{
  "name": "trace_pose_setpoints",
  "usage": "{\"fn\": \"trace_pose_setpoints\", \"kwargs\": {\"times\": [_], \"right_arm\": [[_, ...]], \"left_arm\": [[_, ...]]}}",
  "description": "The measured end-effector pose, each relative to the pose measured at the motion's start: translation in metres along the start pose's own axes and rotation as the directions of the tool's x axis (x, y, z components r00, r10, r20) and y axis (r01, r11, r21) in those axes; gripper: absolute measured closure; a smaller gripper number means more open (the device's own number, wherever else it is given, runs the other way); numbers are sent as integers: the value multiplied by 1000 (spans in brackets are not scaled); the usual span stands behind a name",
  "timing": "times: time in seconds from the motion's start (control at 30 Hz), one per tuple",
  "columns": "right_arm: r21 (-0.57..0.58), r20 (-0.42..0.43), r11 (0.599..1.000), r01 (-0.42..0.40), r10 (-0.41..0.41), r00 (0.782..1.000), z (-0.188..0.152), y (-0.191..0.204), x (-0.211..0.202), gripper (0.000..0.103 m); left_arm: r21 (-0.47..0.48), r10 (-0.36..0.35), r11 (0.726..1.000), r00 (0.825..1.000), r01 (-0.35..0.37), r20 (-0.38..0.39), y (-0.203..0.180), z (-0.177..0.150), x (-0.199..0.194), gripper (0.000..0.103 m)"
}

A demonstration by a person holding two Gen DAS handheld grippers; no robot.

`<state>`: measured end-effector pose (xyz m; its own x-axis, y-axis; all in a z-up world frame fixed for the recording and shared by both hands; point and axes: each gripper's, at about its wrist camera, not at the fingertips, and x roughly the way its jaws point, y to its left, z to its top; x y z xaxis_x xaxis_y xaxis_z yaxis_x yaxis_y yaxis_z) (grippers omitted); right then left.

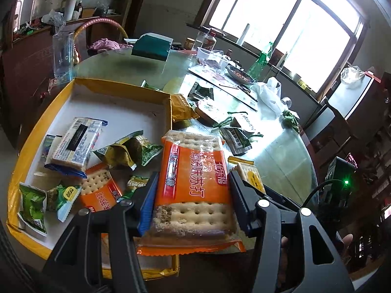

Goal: Organize snacks
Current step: 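Carry both cracker packs over the yellow tray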

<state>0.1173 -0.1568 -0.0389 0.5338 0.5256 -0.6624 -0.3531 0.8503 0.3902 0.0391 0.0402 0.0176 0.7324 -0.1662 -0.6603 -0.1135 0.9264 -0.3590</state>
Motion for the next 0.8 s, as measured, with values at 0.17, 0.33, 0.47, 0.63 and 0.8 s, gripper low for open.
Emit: {"fn": "trace_pose_setpoints", "kwargs": {"times": [0.17, 0.33, 0.47, 0.63, 0.8], "right_arm": [[-2, 9, 1000, -9, 9, 1000, 3, 3, -3, 35], [-14, 18, 1000, -27, 27, 999, 9, 13, -3, 35], [-35, 19, 998, -50, 51, 999, 17, 24, -1, 35], [-66, 21, 995, -79, 80, 997, 28, 43, 6, 35], [-96, 14, 990, -107, 108, 994, 36, 61, 14, 35]], "left_arm": [[-10, -1, 1000, 1000, 1, 5, 3, 2, -1, 46], [-25, 0, 1000, 1000, 0, 16, 9, 5, -5, 46], [-43, 5, 999, 1000, -4, 24, 18, 11, -8, 46], [-57, 33, 998, 998, -30, 53, 30, 20, -14, 46], [-79, 59, 995, 995, -53, 77, 44, 27, -19, 46]]}}
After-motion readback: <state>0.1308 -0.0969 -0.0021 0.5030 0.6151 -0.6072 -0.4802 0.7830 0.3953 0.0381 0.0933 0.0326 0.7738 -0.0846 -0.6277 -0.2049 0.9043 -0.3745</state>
